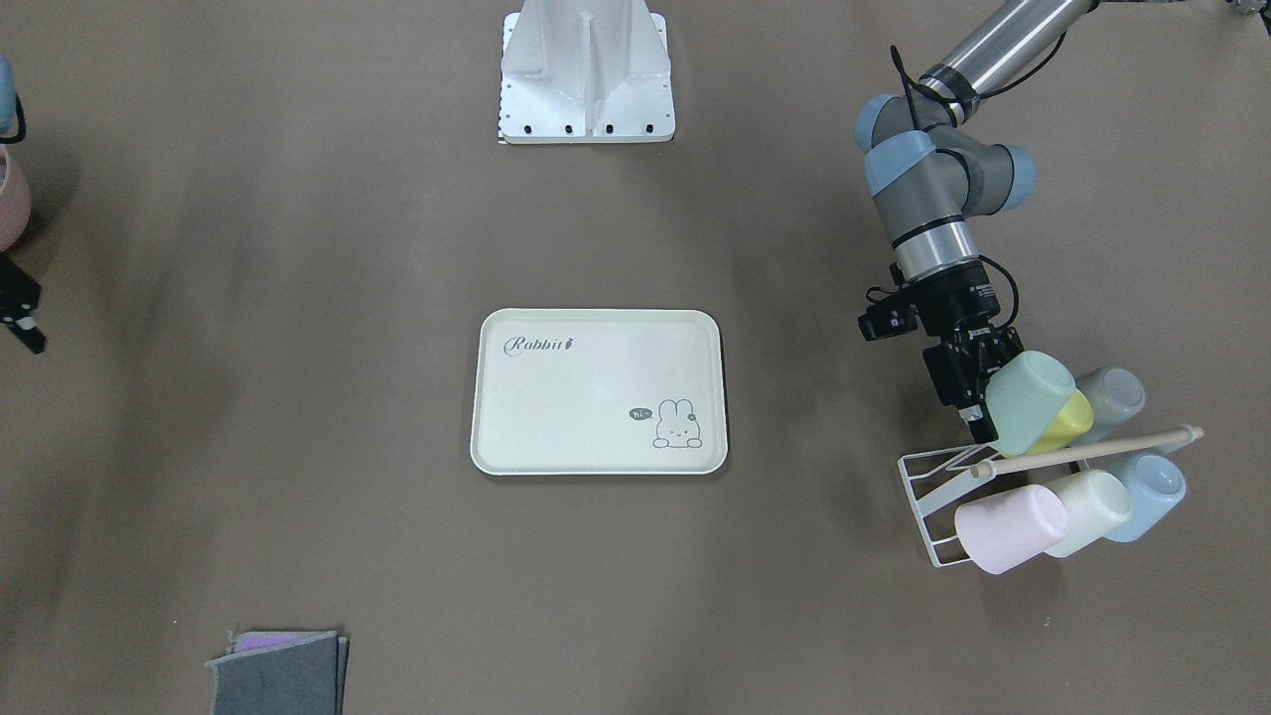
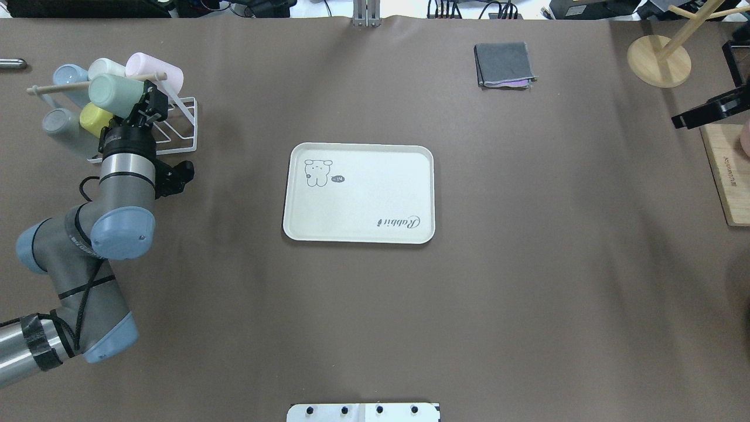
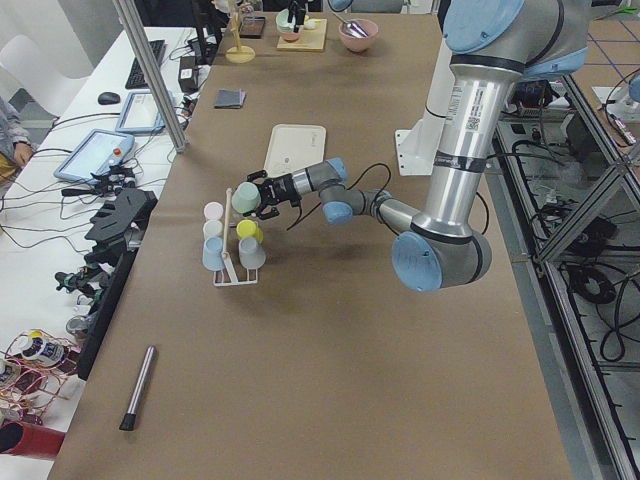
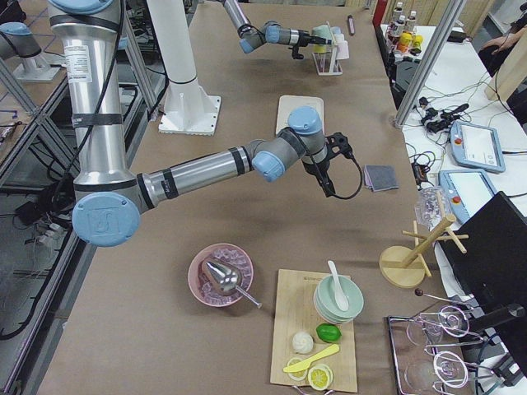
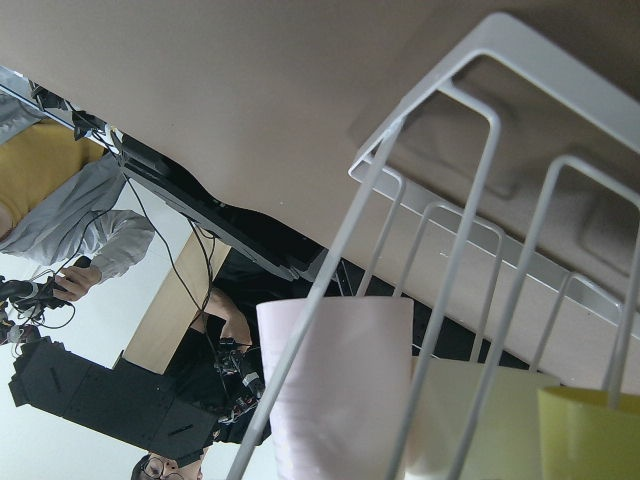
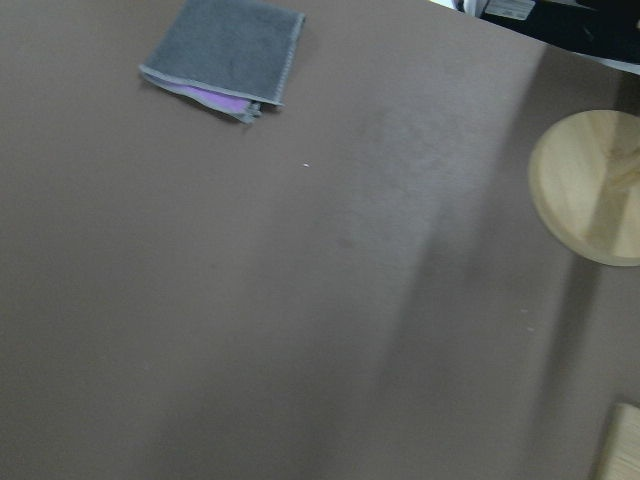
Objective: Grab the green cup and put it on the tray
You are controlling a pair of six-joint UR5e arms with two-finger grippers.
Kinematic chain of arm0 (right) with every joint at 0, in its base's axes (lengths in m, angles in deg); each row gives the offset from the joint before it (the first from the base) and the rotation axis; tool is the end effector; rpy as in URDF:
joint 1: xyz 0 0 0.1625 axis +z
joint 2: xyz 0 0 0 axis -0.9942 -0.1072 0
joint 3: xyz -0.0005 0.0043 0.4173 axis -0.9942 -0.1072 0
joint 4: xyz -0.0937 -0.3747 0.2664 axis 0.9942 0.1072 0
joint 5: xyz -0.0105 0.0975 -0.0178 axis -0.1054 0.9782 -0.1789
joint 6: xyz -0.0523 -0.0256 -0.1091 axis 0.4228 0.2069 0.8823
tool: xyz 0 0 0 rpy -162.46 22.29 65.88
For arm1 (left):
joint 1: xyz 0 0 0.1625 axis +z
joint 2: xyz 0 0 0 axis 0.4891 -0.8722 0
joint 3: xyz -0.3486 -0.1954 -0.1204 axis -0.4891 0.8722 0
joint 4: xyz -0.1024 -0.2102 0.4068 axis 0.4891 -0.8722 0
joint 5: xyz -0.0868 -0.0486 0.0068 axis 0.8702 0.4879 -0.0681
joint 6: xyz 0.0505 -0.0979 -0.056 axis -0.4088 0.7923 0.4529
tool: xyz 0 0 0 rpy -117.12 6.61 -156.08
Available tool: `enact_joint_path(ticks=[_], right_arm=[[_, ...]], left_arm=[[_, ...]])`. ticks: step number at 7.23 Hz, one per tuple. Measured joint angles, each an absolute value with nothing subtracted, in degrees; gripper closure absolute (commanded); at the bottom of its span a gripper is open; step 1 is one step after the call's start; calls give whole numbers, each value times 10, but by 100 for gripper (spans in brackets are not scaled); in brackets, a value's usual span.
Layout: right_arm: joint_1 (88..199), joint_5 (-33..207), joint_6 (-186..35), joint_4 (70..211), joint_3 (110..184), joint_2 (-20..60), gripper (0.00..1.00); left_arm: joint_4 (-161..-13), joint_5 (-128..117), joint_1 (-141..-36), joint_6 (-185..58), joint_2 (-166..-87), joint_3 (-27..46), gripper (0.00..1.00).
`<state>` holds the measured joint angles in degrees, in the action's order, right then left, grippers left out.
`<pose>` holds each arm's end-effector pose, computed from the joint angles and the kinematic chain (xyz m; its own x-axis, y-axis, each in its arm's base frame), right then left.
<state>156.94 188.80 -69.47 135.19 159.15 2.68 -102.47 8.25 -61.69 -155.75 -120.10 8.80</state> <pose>-0.1125 -0.5844 0.4601 0.7141 -0.4150 0.5638 0.1003 0.8577 0.5043 0.4224 -0.5454 0.4214 -0.2808 0.3255 0.9029 -0.9591 -0.0588 -0.2770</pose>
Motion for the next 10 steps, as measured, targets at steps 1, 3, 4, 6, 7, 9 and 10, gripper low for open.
enact_joint_path(ticks=[1, 3, 4, 6, 7, 9, 10], right_arm=[[1605, 1888, -604, 1423, 1591, 27, 0], [1652, 1895, -492, 1580, 1589, 38, 0], [1669, 1909, -474, 1646, 1582, 43, 0], [1707, 1962, -469, 1695, 1521, 46, 0], [1721, 1976, -469, 1699, 1490, 46, 0], [1731, 1984, -469, 1701, 1472, 37, 0], [1733, 1989, -469, 1701, 1470, 28, 0]], left_arm=[[-1025, 83, -617, -1560, -1190, 104, 15], [-1024, 82, -617, -1561, -1175, 131, 16], [-1024, 83, -617, -1561, -1168, 152, 18], [-1026, 90, -616, -1560, -1173, 197, 19], [-1033, 106, -616, -1556, -1181, 218, 20], [-1064, 159, -615, -1517, -1190, 237, 20], [-1080, 188, -615, -1473, -1192, 239, 20]])
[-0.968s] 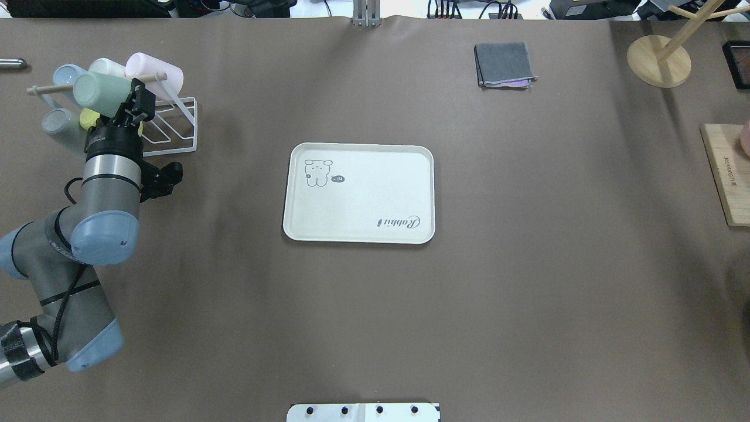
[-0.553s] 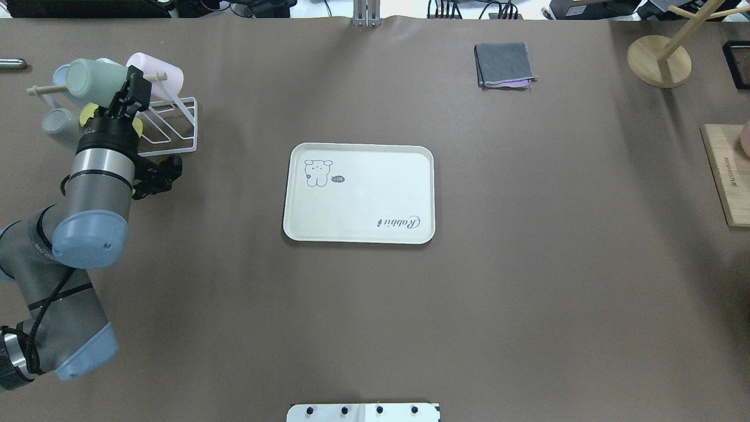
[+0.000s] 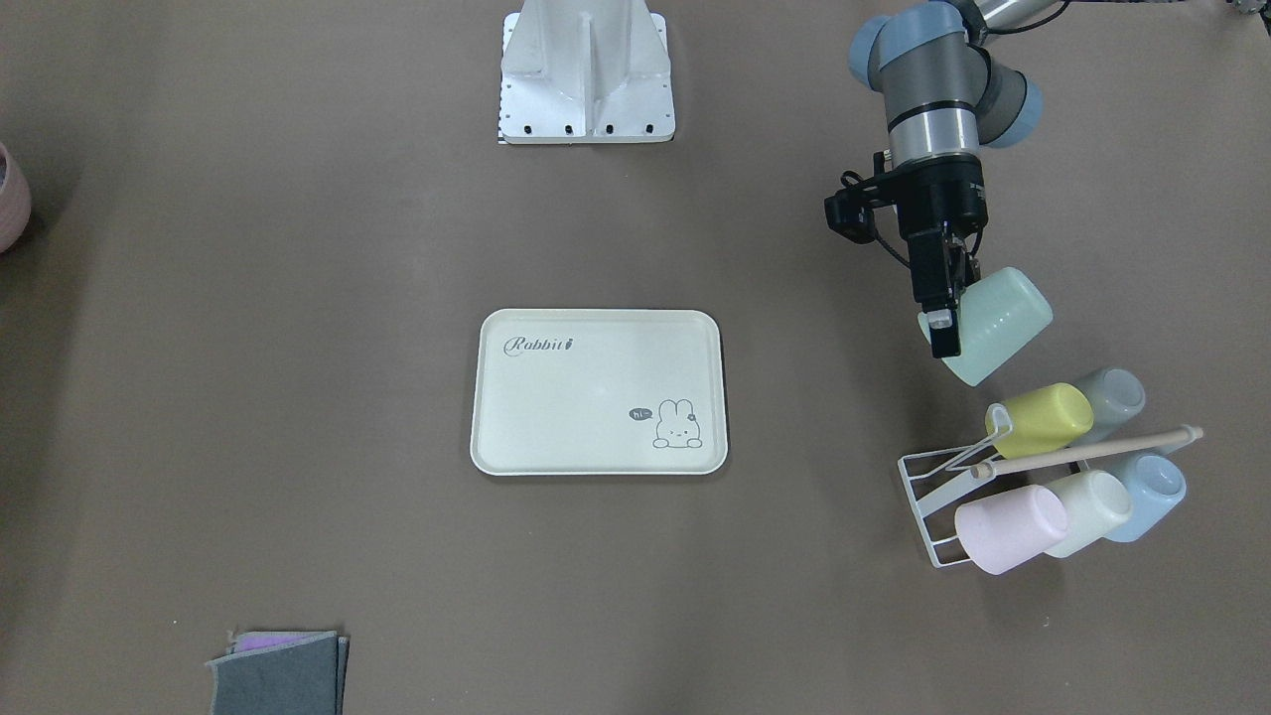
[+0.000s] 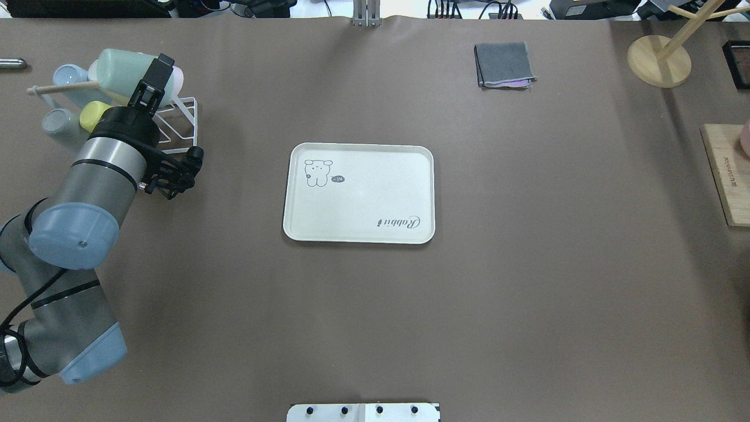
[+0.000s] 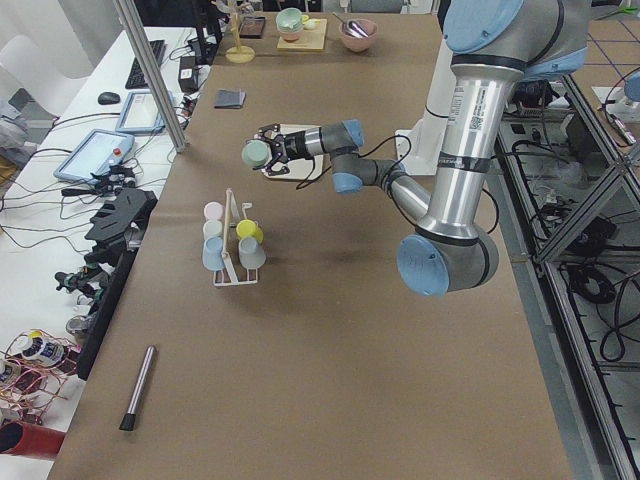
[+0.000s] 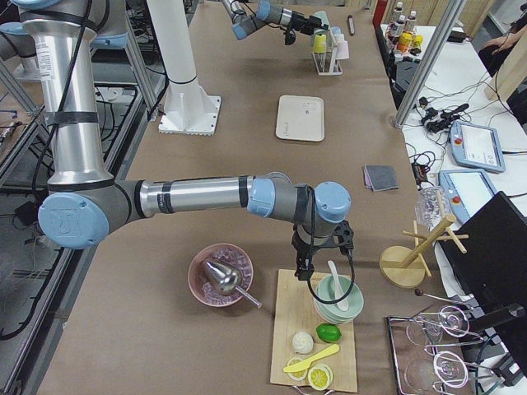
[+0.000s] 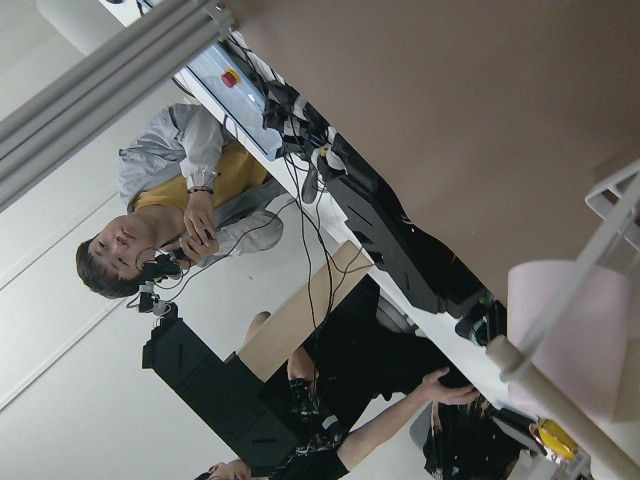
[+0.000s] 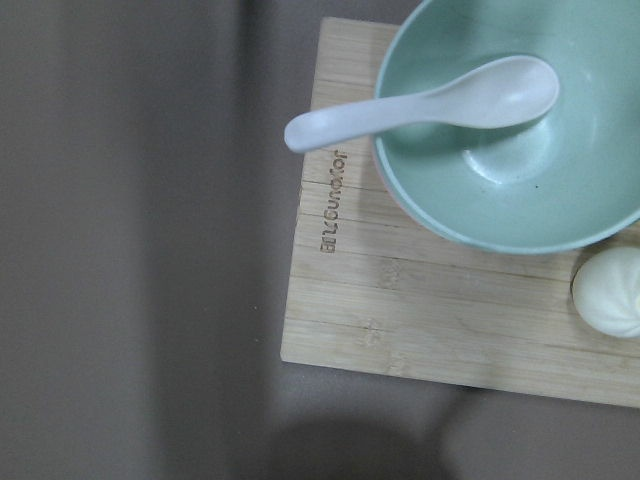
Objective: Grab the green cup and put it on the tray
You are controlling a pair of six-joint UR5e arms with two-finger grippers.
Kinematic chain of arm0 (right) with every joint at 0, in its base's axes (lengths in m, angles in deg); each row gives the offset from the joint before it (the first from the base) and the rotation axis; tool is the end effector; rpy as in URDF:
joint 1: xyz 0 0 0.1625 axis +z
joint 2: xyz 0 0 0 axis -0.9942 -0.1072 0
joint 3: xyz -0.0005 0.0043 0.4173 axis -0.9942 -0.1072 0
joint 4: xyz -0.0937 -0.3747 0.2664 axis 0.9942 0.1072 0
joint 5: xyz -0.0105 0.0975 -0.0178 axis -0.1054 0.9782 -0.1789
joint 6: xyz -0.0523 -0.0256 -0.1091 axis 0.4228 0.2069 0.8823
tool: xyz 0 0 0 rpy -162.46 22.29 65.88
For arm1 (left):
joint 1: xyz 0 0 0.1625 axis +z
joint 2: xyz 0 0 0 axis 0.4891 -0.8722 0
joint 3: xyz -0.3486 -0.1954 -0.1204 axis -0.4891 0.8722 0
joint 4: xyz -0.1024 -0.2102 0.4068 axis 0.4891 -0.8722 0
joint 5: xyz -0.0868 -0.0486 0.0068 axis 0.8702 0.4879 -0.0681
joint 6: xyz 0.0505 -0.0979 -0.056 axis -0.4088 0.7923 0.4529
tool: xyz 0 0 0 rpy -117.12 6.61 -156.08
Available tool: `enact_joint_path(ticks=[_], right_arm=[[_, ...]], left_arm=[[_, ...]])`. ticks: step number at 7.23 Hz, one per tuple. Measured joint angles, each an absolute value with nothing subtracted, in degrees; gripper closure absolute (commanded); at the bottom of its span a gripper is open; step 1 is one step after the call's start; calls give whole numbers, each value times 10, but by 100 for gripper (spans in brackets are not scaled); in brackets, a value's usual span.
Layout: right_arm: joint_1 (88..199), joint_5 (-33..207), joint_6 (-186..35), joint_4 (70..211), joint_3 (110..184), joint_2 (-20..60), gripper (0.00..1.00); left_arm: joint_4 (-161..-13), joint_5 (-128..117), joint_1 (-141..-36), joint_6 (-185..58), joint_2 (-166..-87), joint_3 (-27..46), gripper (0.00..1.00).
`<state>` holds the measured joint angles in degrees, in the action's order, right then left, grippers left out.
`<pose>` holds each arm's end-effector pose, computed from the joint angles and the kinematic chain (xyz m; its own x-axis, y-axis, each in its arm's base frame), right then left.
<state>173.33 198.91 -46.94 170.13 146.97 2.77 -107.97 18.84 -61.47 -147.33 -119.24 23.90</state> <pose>0.0406 -0.5551 0.6350 0.6894 -0.0846 0.7194 0.1521 0.9879 -0.0296 0.3905 -0.5048 0.2864 0.1346 0.2172 0.9668 -0.9672 -0.1833 0.1758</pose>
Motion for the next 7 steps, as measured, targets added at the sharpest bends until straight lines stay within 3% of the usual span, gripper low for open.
enact_joint_path(ticks=[7], right_arm=[[1735, 1989, -466, 1619, 1456, 5, 0]], left_arm=[[-1100, 370, -599, -1095, -1272, 206, 23]])
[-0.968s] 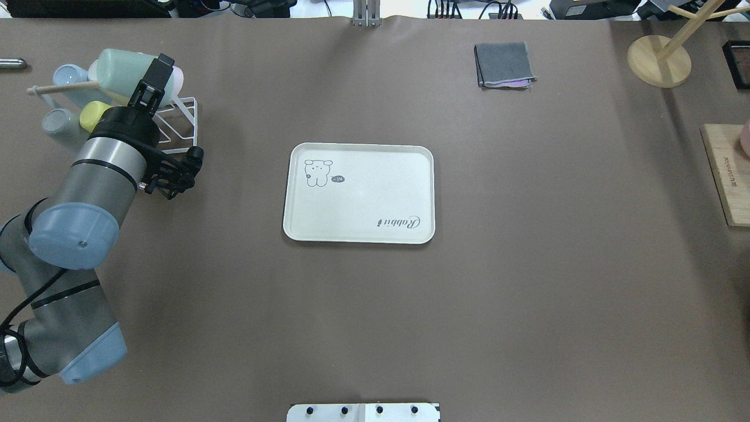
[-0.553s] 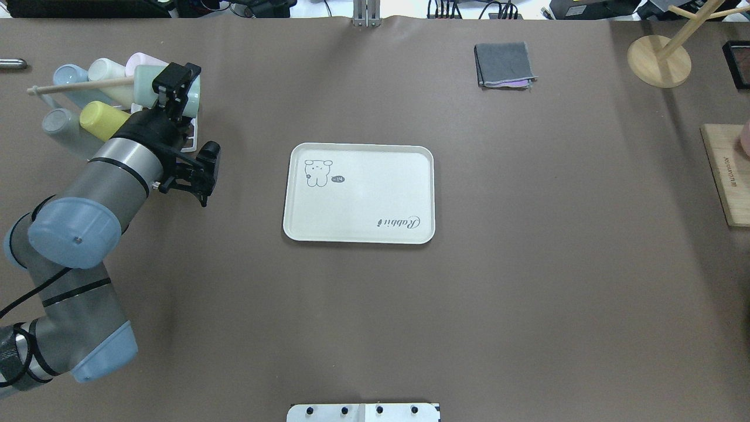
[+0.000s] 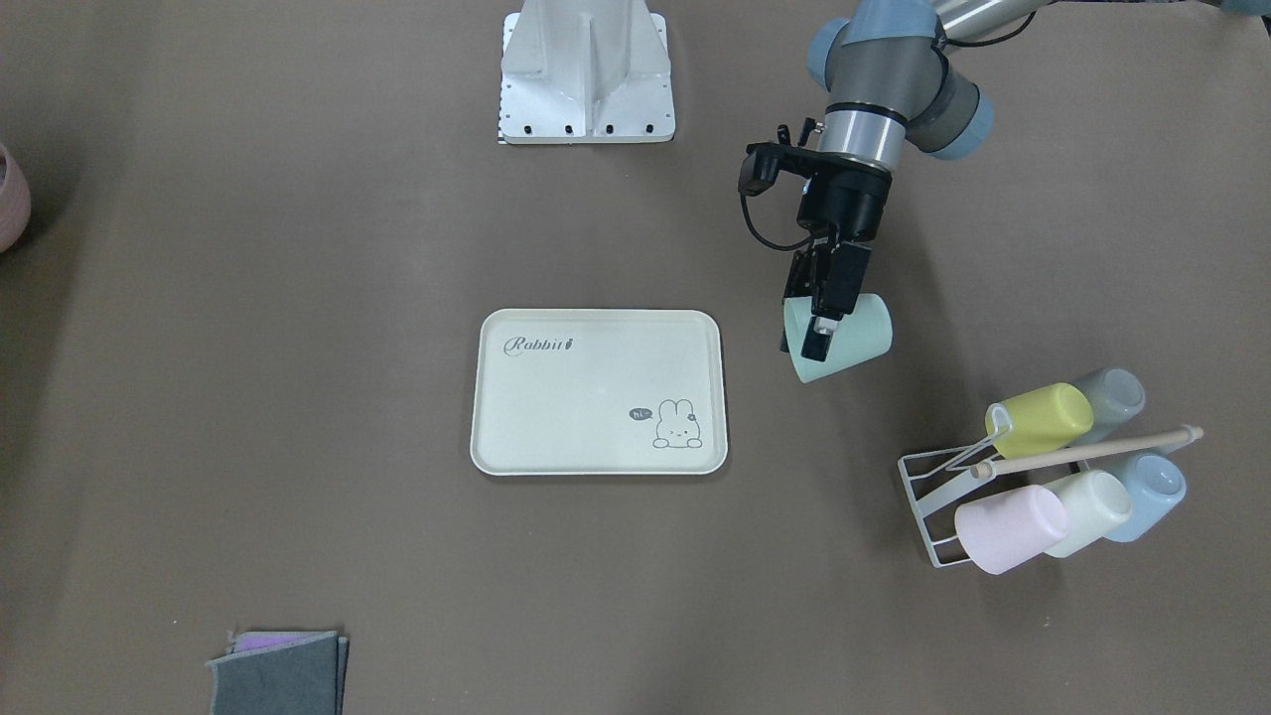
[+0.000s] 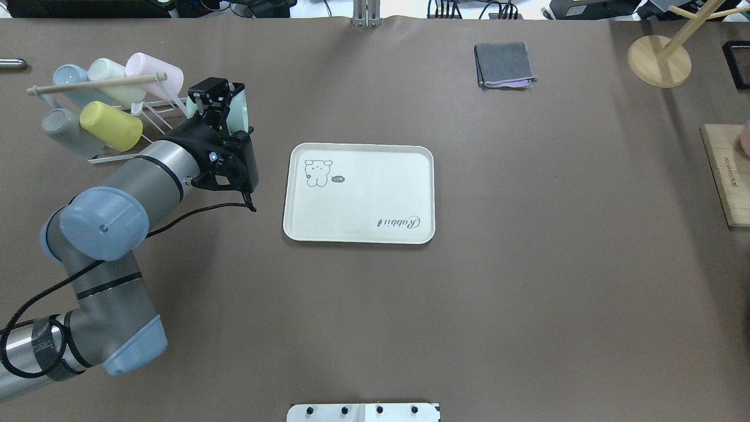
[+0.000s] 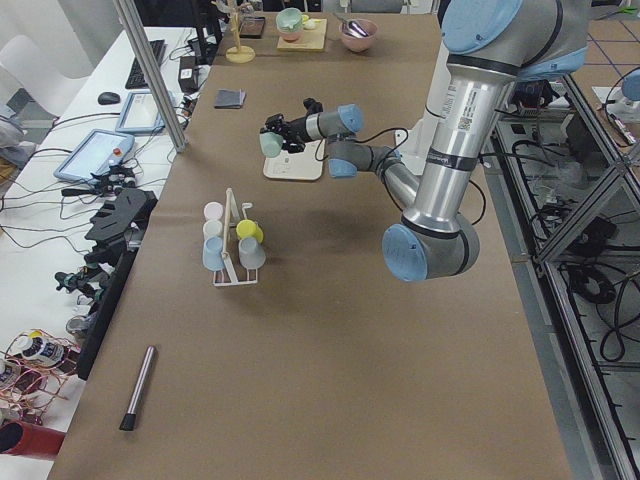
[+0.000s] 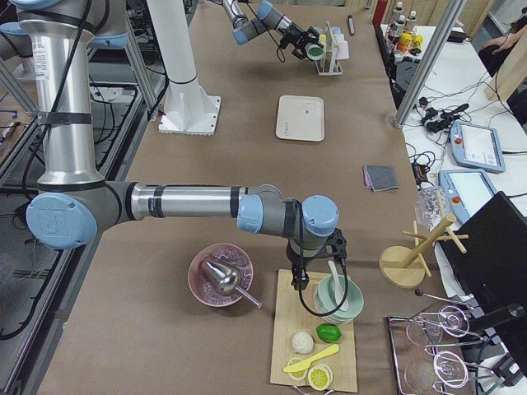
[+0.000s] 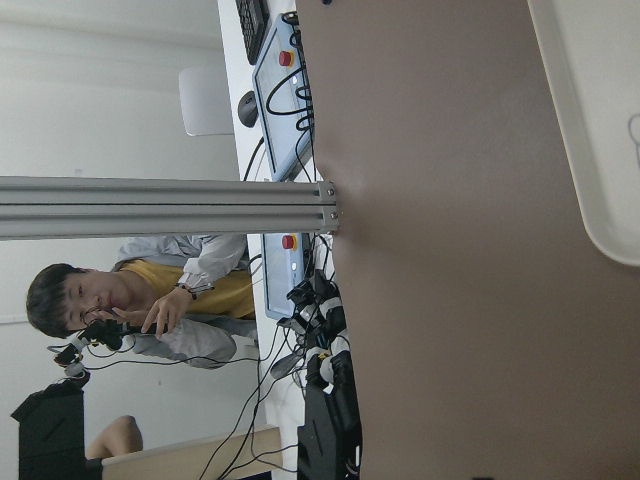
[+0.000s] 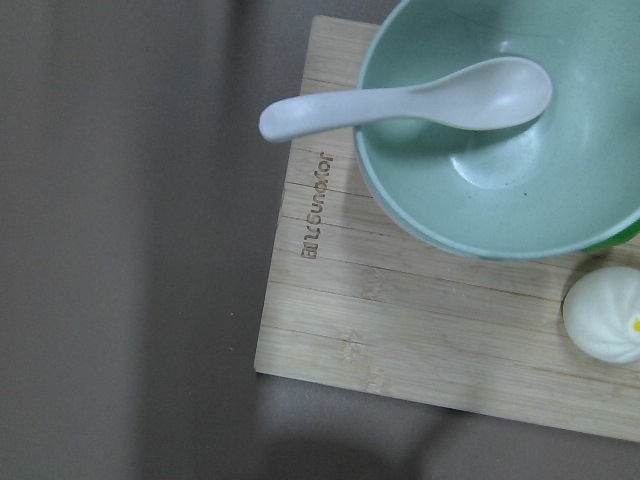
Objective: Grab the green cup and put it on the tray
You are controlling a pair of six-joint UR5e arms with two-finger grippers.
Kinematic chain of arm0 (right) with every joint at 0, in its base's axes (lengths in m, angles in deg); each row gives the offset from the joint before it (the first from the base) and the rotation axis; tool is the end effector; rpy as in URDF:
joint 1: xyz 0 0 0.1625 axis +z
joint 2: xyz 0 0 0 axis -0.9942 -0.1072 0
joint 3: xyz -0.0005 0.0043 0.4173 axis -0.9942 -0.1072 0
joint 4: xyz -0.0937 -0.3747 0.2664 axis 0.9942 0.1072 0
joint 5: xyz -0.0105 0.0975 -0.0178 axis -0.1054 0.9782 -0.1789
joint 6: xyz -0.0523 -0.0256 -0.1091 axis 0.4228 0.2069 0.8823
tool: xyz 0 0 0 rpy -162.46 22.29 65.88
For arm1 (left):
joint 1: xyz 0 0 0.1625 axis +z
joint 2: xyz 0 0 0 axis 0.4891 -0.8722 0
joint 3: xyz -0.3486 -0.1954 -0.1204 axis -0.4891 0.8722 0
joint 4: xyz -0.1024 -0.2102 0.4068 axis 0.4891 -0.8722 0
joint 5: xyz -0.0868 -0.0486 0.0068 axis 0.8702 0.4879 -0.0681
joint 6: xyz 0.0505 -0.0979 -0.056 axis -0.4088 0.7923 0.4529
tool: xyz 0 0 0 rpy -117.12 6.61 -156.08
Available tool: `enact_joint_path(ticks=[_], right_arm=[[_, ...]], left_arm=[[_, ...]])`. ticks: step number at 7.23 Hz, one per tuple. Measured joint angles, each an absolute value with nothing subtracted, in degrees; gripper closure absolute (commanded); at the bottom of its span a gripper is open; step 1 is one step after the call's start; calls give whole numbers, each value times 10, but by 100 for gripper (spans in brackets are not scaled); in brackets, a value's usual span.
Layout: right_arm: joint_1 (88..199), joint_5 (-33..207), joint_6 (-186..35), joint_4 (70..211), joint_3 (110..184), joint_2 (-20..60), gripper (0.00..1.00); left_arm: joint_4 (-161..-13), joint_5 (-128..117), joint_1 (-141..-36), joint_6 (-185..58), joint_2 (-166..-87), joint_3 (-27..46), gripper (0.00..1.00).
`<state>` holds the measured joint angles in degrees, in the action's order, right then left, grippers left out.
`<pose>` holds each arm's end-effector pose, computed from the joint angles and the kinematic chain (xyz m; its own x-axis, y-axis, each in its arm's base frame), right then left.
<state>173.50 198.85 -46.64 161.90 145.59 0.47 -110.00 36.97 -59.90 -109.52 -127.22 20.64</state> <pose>0.0424 -0.5483 0.6576 0.6893 -0.1446 0.7099 0.1529 0.9868 0.0526 0.4632 -0.4918 0.2285 0.6462 0.5095 0.5682 -0.5375 -0.2247 0.8128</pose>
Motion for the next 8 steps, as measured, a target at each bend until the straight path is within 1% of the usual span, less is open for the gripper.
enact_joint_path(ticks=[3, 6, 8], right_arm=[[1735, 1985, -467, 1614, 1458, 2, 0], [1735, 1984, -467, 1614, 1459, 2, 0], [1736, 1983, -467, 1614, 1458, 3, 0]], left_arm=[[-1111, 382, -556, -977, -1311, 176, 23], [-1222, 383, -525, -879, -1341, 80, 23], [-1242, 383, -510, -817, -1361, 55, 26]])
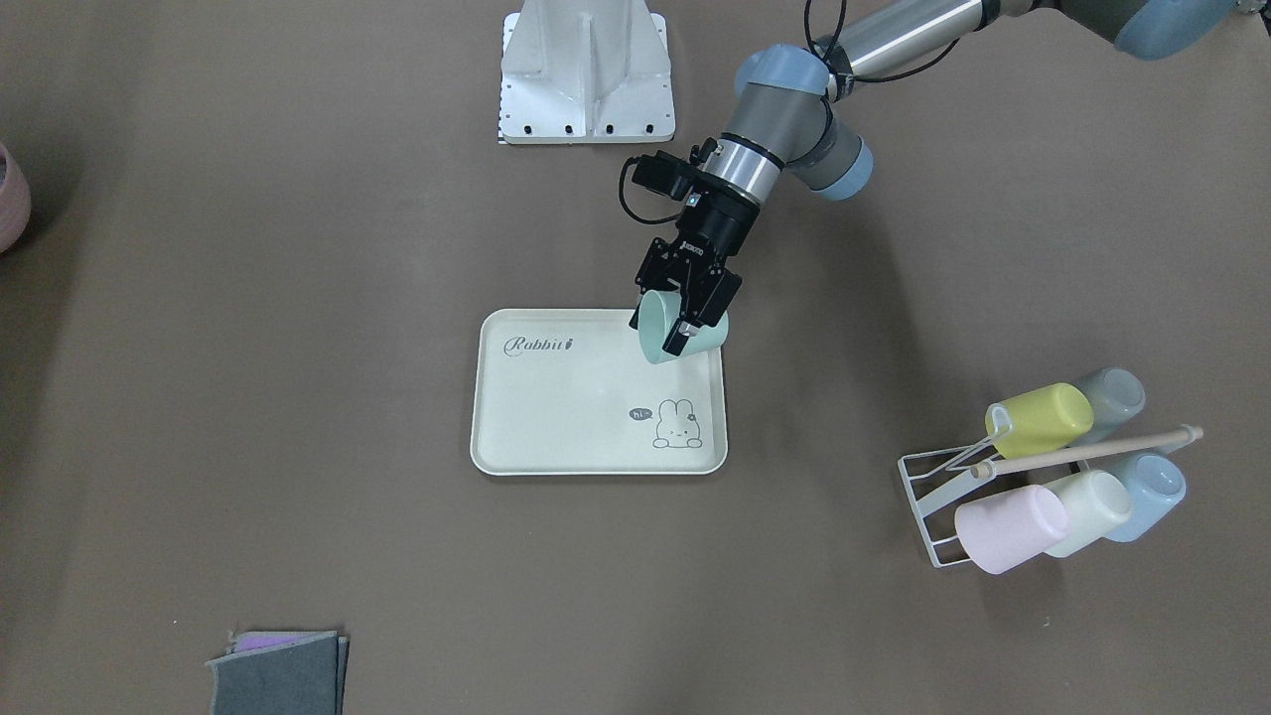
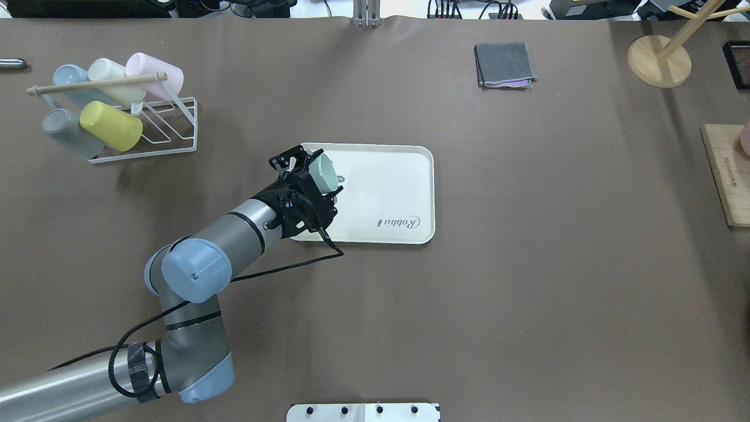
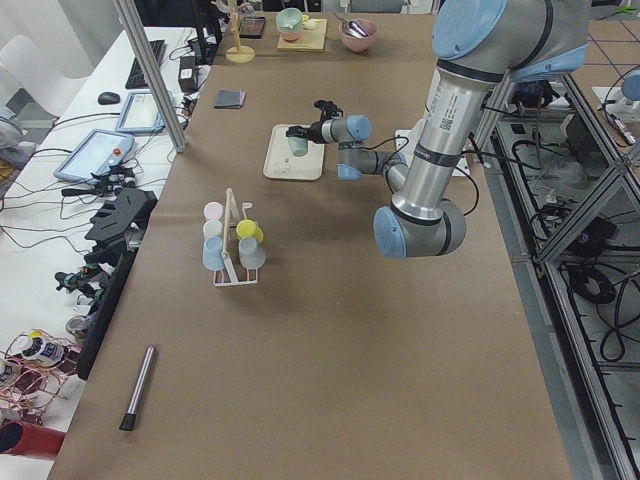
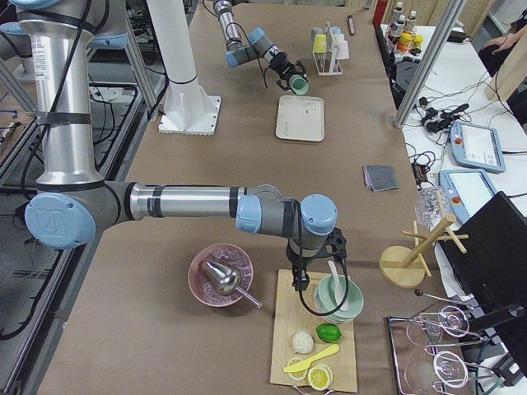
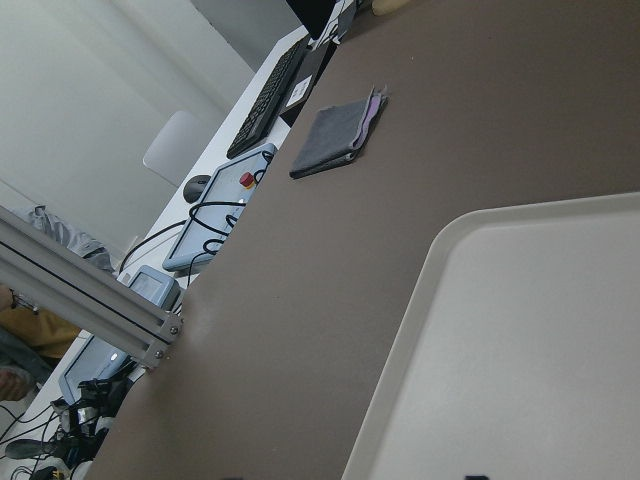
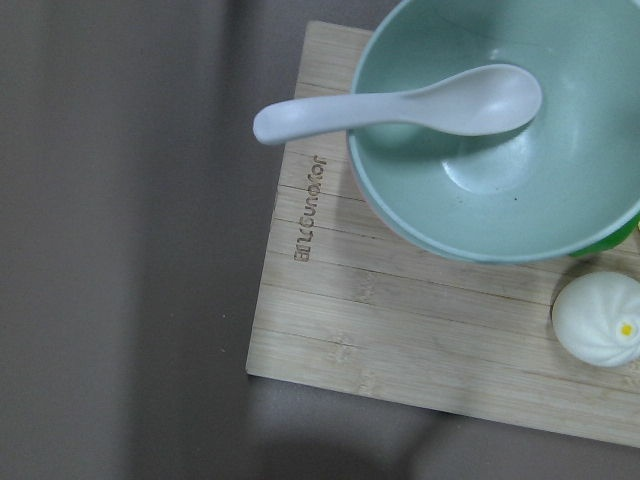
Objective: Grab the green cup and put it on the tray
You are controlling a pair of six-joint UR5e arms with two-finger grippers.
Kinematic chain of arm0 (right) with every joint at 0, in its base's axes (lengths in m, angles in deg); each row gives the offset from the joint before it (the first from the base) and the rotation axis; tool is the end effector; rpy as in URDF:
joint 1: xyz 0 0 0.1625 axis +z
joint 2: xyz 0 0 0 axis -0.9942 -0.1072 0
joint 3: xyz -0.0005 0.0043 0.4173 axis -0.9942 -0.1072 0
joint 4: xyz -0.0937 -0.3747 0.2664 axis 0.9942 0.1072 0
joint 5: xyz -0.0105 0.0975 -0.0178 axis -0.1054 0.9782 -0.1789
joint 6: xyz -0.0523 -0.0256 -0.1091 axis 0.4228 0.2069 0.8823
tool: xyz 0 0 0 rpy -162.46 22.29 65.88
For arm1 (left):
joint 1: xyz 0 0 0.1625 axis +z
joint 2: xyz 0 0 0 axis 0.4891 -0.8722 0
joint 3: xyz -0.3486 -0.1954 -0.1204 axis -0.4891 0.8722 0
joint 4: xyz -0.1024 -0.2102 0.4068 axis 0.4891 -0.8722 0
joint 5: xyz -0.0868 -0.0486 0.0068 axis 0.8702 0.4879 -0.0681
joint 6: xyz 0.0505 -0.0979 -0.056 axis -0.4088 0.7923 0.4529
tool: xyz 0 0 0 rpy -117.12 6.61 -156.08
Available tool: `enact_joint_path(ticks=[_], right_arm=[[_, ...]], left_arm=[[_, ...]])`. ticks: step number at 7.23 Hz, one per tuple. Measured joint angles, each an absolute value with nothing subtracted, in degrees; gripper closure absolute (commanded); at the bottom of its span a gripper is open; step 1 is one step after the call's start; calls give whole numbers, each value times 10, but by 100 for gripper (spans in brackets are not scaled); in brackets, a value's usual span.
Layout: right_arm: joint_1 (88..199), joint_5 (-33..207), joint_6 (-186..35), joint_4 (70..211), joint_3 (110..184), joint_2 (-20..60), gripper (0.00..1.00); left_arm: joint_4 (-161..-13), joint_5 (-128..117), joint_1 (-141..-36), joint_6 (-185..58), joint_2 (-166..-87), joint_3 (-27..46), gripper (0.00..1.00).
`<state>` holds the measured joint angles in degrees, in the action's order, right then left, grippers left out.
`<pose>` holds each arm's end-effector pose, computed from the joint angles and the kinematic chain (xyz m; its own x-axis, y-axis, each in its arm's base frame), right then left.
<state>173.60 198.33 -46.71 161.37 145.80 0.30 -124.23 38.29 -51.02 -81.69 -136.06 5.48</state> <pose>0.0442 -0.5478 0.6572 0.6960 -0.1499 0.7023 0.1517 0.9866 0.0602 0.6008 -0.4385 0.2284 0.7231 0.6878 0.0633 -0.0493 -0.0399 0.9980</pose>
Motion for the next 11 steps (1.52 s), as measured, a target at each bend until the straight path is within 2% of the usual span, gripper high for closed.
enact_joint_path(ticks=[5, 7, 11], right_arm=[[1737, 1983, -466, 1613, 1459, -9, 0], [1737, 1983, -466, 1613, 1462, -10, 0], [1737, 1982, -466, 1613, 1463, -10, 0]], left_arm=[[-1249, 375, -494, -692, -1433, -26, 26], [-1249, 369, -493, -653, -1448, -40, 30], [-1249, 286, -492, -523, -1468, -75, 27]])
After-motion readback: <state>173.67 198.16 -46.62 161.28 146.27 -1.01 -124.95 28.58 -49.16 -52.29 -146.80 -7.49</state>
